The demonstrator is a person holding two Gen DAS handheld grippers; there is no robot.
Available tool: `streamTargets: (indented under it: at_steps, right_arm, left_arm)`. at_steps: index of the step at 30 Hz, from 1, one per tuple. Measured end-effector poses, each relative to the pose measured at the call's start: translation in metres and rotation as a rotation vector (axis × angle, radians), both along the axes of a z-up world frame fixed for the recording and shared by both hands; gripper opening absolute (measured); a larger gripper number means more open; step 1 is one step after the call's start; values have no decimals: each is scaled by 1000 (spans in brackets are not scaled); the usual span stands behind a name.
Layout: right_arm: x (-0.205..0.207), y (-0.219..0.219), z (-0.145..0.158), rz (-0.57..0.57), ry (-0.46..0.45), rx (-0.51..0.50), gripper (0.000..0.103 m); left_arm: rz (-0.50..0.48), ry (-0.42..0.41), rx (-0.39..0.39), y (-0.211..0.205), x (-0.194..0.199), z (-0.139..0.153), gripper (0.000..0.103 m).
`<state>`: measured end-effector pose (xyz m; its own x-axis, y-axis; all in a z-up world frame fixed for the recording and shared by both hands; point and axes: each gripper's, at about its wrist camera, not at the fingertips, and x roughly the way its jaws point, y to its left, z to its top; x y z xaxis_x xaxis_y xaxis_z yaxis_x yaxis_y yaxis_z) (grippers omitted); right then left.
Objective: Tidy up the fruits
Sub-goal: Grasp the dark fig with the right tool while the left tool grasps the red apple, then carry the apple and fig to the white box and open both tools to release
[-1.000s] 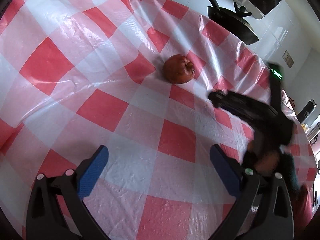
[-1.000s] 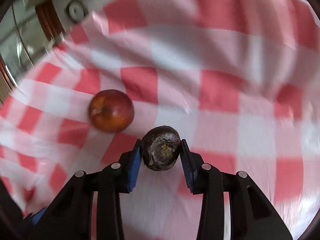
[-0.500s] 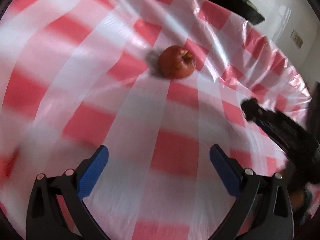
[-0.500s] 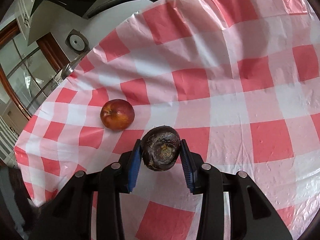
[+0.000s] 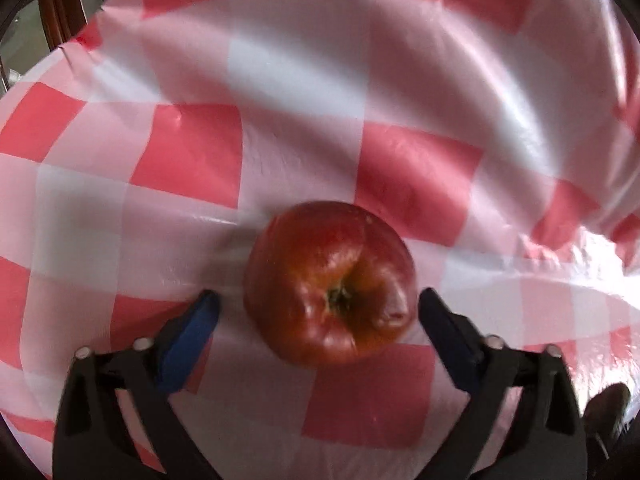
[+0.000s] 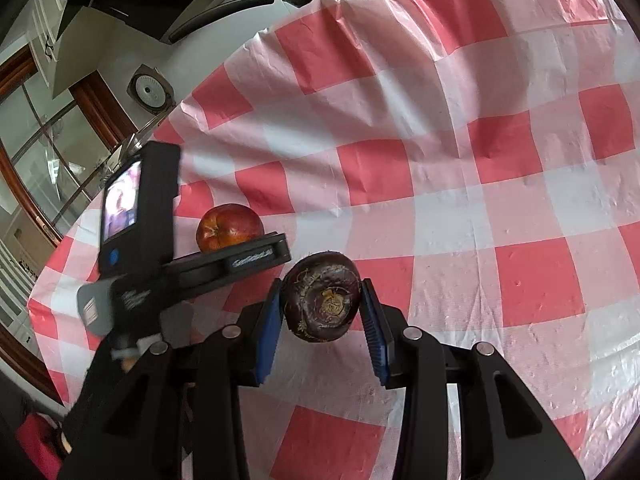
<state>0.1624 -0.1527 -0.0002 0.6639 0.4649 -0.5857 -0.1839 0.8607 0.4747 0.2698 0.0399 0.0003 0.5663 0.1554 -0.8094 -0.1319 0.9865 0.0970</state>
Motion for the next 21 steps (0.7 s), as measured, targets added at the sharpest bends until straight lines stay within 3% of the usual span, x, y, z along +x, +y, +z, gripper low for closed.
streamTargets:
  at_steps: [1, 11, 21]
  right_arm:
    - [0, 0, 0, 1, 1, 0, 38]
    - [2, 0, -1, 2, 5, 4, 38]
    - [2, -1, -1, -1, 6, 9, 38]
  left_arm:
    - [-27, -21, -32, 1, -4, 2, 65]
    - [-59, -149, -149, 11, -90, 19, 65]
    - [-20, -185, -164, 16, -160, 20, 64]
